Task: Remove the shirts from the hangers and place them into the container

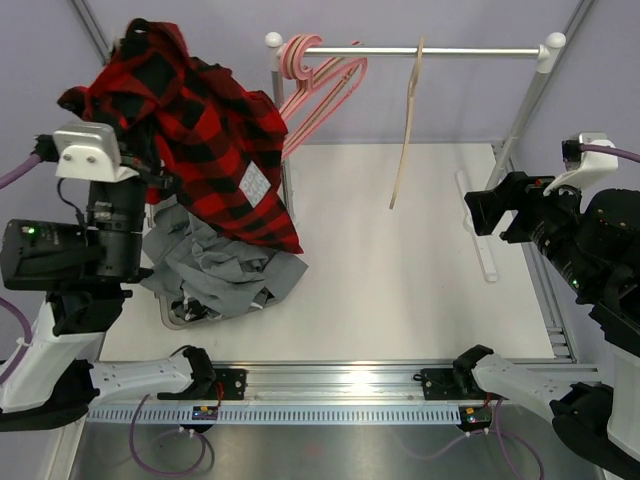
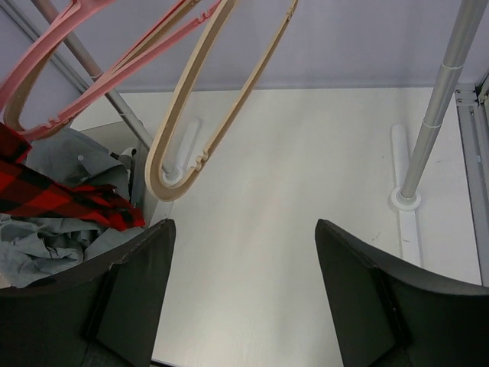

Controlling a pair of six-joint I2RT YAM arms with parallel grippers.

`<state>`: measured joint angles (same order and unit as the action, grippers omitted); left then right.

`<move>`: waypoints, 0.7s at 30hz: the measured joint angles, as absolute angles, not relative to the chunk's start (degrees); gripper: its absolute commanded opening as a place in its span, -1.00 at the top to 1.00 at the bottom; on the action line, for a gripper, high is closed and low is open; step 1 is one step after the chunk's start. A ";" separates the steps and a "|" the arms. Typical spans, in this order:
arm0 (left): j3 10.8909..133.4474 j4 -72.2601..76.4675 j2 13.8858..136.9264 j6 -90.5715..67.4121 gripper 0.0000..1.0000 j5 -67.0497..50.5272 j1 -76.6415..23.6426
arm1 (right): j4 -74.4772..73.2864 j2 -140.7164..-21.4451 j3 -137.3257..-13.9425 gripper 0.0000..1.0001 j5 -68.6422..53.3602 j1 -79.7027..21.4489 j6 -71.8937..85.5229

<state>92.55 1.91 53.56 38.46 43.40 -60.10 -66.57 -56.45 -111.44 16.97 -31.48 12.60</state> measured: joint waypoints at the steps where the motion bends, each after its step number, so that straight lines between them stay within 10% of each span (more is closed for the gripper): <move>1: 92.16 3.97 52.84 40.16 1.00 44.16 -60.10 | -66.39 -56.49 -111.44 -0.65 16.97 -31.48 12.56; 21: 85.27 23.49 44.40 55.90 1.00 53.82 -59.90 | -65.84 -56.05 -110.56 -0.69 15.31 -31.48 12.40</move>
